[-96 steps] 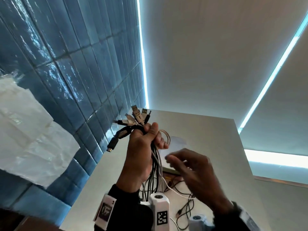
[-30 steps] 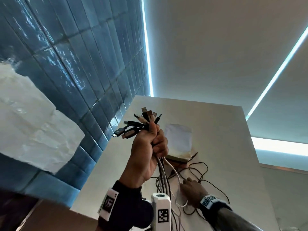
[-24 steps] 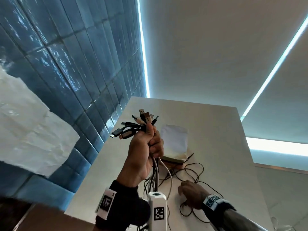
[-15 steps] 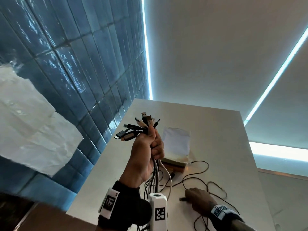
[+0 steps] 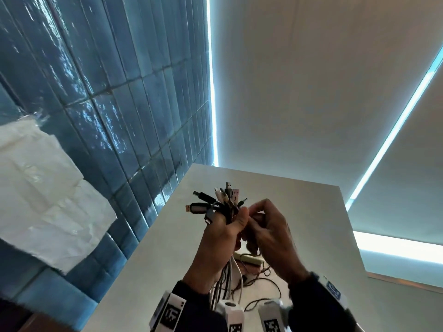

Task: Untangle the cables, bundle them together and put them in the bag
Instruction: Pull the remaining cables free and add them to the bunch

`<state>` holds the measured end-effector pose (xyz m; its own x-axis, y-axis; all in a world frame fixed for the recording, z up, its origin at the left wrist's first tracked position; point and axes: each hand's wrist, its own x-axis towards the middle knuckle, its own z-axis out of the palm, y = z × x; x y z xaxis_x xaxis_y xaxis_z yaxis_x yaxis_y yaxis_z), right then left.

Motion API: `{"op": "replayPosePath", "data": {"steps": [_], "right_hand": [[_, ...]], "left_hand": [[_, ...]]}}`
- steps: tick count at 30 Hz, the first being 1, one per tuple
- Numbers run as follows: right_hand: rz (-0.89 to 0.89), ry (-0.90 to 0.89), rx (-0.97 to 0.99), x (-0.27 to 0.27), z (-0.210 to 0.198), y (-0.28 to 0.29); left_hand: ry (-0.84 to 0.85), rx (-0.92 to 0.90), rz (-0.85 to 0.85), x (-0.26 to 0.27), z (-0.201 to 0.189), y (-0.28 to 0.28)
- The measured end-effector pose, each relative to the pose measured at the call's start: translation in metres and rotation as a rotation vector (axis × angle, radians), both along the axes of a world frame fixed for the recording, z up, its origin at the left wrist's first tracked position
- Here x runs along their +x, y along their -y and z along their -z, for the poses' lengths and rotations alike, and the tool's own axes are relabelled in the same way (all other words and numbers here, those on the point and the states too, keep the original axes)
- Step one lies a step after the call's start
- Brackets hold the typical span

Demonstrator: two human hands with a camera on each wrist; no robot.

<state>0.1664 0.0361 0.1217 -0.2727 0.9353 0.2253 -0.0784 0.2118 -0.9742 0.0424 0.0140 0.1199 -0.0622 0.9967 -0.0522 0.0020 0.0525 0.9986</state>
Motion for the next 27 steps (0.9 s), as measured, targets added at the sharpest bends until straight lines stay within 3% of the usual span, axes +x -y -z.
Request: {"op": "replayPosePath", "data": {"steps": [5, 9, 14, 20, 27], "right_hand": [[-0.105, -0.102, -0.102, -0.002, 0.002, 0.001], [-0.217, -0.079, -0.076, 0.007, 0.015, 0.009], [-0.125, 0.102, -0.059, 0.027, 0.067, 0.007], [-0.063, 0.152, -0.163, 0.037, 0.113, 0.008], [-0.044, 0.293, -0.143, 0.031, 0.144, -0.01]], "left_hand": [[0.168, 0.092, -0.069, 0.001, -0.01, 0.003], [0.05, 0.188, -0.182, -0.006, -0.02, 0.001], [0.315, 0.129, -0.153, -0.008, -0.04, -0.001], [0.373, 0.196, -0.049, -0.005, -0.061, 0.009], [0.469, 0.238, -0.111, -0.013, -0.071, 0.015]]}}
